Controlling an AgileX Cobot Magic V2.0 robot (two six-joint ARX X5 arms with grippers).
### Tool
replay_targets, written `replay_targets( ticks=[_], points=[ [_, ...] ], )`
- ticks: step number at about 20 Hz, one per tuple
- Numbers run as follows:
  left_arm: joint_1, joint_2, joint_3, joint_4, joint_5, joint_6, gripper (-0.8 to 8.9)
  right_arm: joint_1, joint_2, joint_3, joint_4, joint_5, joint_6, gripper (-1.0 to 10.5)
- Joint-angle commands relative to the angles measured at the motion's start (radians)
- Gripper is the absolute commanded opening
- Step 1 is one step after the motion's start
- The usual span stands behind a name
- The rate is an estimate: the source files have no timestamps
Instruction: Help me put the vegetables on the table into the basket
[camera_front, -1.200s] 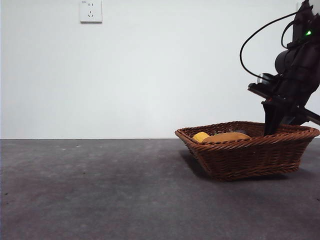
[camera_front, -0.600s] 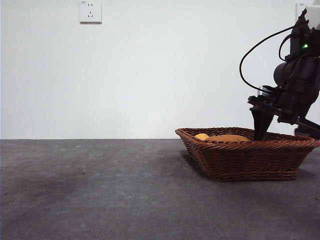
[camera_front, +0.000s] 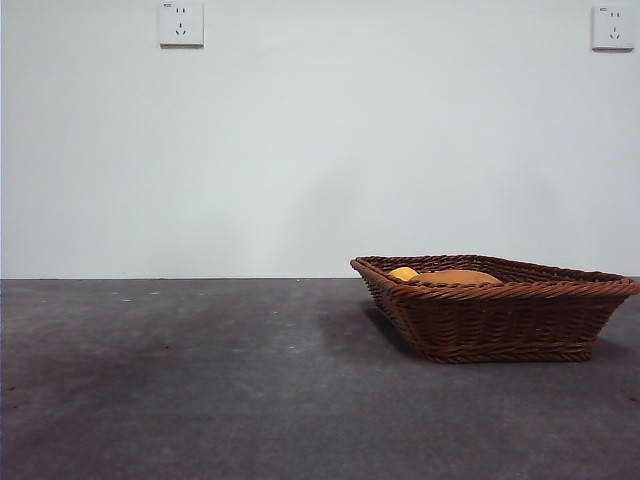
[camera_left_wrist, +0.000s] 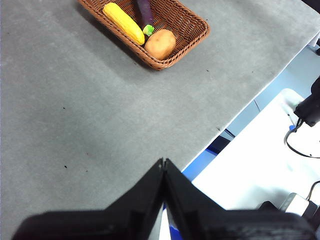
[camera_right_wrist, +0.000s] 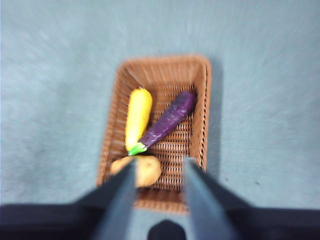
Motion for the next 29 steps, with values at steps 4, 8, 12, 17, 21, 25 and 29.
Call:
replay_targets(
  ticks=[4, 8, 12, 17, 21, 25, 29],
  points=[
    [-0.002, 0.001, -0.003, 0.003, 0.000, 0.006, -0.03, 0.002, -0.210, -0.001, -0.145, 0.028, 0.014, 0.0],
    [-0.002, 0.009, -0.003, 0.003, -0.007, 0.008, -0.03, 0.002, -0.246, -0.001, -0.165, 0.029, 0.012, 0.0],
    [-0.002, 0.044, -0.003, 0.003, -0.007, 0.008, -0.03, 0.002, -0.217, -0.001, -0.163, 0.028, 0.012, 0.0],
    [-0.002, 0.116, -0.003, 0.003, -0.007, 0.008, -0.03, 0.002, -0.137, -0.001, -0.163, 0.031, 0.011, 0.0],
    [0.014, 0.138, -0.003, 0.003, -0.010, 0.042, -0.04, 0.002, -0.059, -0.001, -0.162, 0.031, 0.011, 0.0],
    [0.154, 0.136, -0.021, 0.032, -0.033, 0.345, -0.03, 0.002, 0.017, -0.001, -0.138, 0.032, 0.011, 0.0],
    [0.389, -0.005, -0.274, 0.457, -0.025, 0.450, -0.04, 0.001, 0.076, -0.001, -0.092, 0.032, 0.011, 0.0]
  ],
)
